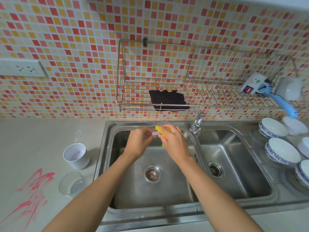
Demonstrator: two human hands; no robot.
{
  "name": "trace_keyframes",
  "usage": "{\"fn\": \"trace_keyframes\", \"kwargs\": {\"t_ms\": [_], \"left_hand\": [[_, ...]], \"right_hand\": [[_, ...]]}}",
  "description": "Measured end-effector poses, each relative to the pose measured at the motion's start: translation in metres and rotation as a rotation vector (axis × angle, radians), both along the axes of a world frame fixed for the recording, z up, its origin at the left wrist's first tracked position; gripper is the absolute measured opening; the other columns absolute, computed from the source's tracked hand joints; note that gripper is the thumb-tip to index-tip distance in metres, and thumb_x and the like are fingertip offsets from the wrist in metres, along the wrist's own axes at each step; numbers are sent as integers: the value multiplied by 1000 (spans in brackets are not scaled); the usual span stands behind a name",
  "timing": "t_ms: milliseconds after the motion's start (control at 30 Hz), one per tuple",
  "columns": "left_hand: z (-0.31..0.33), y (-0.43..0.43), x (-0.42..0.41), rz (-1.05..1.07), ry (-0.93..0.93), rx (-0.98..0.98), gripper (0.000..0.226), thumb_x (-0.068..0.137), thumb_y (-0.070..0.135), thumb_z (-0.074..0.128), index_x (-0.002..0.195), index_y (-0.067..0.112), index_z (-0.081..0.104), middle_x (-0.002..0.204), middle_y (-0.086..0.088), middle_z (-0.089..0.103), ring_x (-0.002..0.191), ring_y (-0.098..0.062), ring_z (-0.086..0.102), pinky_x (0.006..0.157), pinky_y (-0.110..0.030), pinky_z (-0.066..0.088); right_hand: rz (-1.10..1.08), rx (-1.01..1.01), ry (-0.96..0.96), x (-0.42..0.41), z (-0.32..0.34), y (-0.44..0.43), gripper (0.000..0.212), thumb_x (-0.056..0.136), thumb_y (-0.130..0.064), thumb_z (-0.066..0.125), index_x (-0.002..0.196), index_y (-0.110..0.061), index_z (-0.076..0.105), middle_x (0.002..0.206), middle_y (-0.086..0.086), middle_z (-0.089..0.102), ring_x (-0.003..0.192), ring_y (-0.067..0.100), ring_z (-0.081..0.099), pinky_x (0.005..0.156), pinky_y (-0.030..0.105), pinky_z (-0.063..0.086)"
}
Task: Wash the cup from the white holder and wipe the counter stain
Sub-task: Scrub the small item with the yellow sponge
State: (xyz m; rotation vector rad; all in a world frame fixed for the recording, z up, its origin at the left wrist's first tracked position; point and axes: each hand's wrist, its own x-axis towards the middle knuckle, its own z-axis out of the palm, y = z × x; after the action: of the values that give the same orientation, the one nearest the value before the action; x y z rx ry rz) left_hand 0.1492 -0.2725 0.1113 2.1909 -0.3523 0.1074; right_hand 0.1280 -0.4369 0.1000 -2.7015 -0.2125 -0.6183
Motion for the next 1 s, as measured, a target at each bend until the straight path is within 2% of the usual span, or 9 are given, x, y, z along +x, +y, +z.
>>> {"fn": "trace_keyframes", "kwargs": {"t_ms": [67, 167, 233, 367, 500, 667, 833, 933, 1000], "left_hand": [[2, -3, -1, 54, 35, -67, 12, 87, 22, 70, 96, 14, 73, 86, 5, 72, 80, -3, 65, 69, -5, 42], [1, -4, -1, 96, 85, -153, 9, 86, 21, 71, 90, 14, 75, 81, 8, 73, 75, -1, 66, 68, -5, 45], [-2, -3, -1, 114, 123, -206, 10, 84, 22, 73, 89, 14, 75, 80, 5, 74, 77, -5, 69, 70, -14, 48], [-5, -3, -1, 149, 164, -246, 11, 83, 22, 74, 89, 13, 74, 79, 1, 74, 75, -8, 68, 68, -14, 46], [-4, -2, -1, 119, 166, -250, 11, 84, 25, 73, 89, 14, 74, 80, 4, 74, 76, -6, 68, 67, -12, 48], [-4, -1, -2, 120, 159, -220, 9, 84, 22, 73, 90, 14, 73, 80, 2, 74, 76, -9, 68, 67, -14, 47], [-1, 0, -1, 96, 141, -212, 6, 86, 20, 72, 87, 15, 73, 80, 5, 73, 76, -6, 68, 67, -10, 47], [-1, 0, -1, 114, 150, -212, 6, 85, 21, 73, 86, 15, 73, 78, 4, 73, 74, -6, 67, 63, -6, 45], [1, -1, -2, 99, 142, -196, 5, 85, 20, 73, 87, 14, 73, 79, 4, 73, 74, -6, 67, 63, -6, 45]], "right_hand": [[-51, 145, 30, -5, -2, 6, 36, 87, -15, 65, 123, -19, 64, 116, 3, 59, 104, 23, 53, 85, 35, 49], [-3, 235, 15, -15, -6, 21, 42, 89, -11, 59, 130, -17, 59, 119, 3, 55, 109, 15, 48, 95, 23, 40], [-6, 269, -1, -16, -7, 22, 41, 89, -9, 59, 128, -17, 61, 118, 3, 55, 106, 13, 49, 93, 18, 37], [-121, 317, 46, -12, -10, 12, 39, 90, -9, 58, 127, -19, 62, 116, 4, 55, 104, 18, 54, 93, 28, 46], [-19, 291, 22, -20, -8, 23, 42, 90, -12, 58, 131, -22, 58, 121, 0, 52, 107, 10, 48, 92, 16, 37], [-107, 336, 83, -16, -10, 12, 40, 92, -10, 57, 129, -23, 60, 122, 0, 52, 105, 10, 53, 94, 29, 47], [-2, 304, 36, -25, -7, 25, 40, 92, -6, 56, 129, -22, 60, 125, -4, 50, 99, -35, 30, 87, 12, 38], [-69, 354, 74, -21, -11, 18, 41, 92, -6, 55, 128, -25, 61, 125, -5, 51, 93, -21, 45, 88, 24, 49], [-66, 372, 67, -21, -11, 20, 42, 92, -5, 55, 128, -25, 61, 125, -5, 51, 96, -16, 43, 89, 24, 50]]}}
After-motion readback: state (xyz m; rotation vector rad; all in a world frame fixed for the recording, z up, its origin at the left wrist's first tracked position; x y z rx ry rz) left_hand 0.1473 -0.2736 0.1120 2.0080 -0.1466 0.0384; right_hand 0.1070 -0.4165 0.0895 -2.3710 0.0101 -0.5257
